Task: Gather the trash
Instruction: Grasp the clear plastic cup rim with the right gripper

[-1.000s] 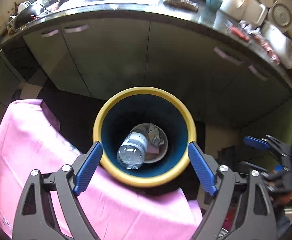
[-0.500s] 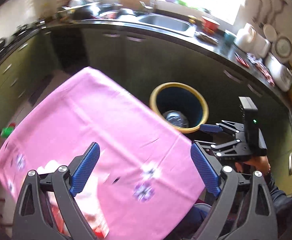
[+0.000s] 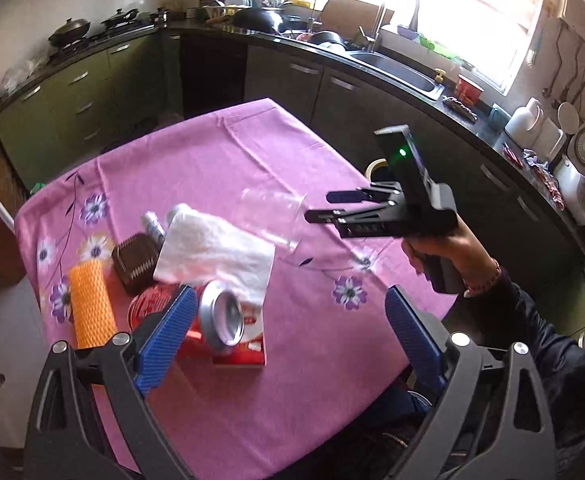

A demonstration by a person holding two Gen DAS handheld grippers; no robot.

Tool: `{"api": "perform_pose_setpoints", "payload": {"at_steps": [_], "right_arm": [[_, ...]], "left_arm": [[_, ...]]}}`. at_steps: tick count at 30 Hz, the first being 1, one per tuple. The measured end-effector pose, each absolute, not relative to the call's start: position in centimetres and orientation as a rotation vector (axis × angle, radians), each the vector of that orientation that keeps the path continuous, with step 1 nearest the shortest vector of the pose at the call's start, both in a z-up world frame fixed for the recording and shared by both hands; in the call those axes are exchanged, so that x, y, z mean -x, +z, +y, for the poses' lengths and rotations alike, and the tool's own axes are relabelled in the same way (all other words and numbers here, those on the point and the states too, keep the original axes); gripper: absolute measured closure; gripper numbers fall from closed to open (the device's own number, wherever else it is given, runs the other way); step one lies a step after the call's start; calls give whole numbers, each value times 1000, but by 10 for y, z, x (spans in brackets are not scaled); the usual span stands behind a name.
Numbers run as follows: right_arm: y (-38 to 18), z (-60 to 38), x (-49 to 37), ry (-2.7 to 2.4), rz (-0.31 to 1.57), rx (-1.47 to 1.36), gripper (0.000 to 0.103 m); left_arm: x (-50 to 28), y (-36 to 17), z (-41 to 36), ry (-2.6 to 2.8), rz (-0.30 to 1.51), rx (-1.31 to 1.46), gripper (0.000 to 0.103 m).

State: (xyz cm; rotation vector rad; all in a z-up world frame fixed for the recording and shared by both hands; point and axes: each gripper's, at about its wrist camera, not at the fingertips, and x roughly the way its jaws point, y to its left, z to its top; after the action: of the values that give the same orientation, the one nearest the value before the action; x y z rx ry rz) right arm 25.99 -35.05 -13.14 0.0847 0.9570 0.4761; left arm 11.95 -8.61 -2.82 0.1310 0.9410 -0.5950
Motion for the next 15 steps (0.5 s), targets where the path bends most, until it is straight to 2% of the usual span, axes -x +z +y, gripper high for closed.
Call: {"api": "perform_pose_setpoints", "payload": {"at_steps": [7, 10, 11, 13, 15], "right_arm": [[-141, -320, -284, 504, 964, -53, 57], [-144, -315, -289, 510, 967, -51, 74], [-144, -314, -290, 511, 963, -53, 77], [-145, -315, -292, 507, 963, -61, 91], [-145, -320, -290, 512, 961, -81, 96]], "left_arm": [[-116, -48, -63, -587, 958, -40, 12], [-118, -54, -60, -586, 972, -20, 12], [-119, -55, -60, -586, 974, -16, 12], [-119, -57, -59, -584, 975, -20, 12], [-119, -60, -60, -582, 978, -26, 12]]}}
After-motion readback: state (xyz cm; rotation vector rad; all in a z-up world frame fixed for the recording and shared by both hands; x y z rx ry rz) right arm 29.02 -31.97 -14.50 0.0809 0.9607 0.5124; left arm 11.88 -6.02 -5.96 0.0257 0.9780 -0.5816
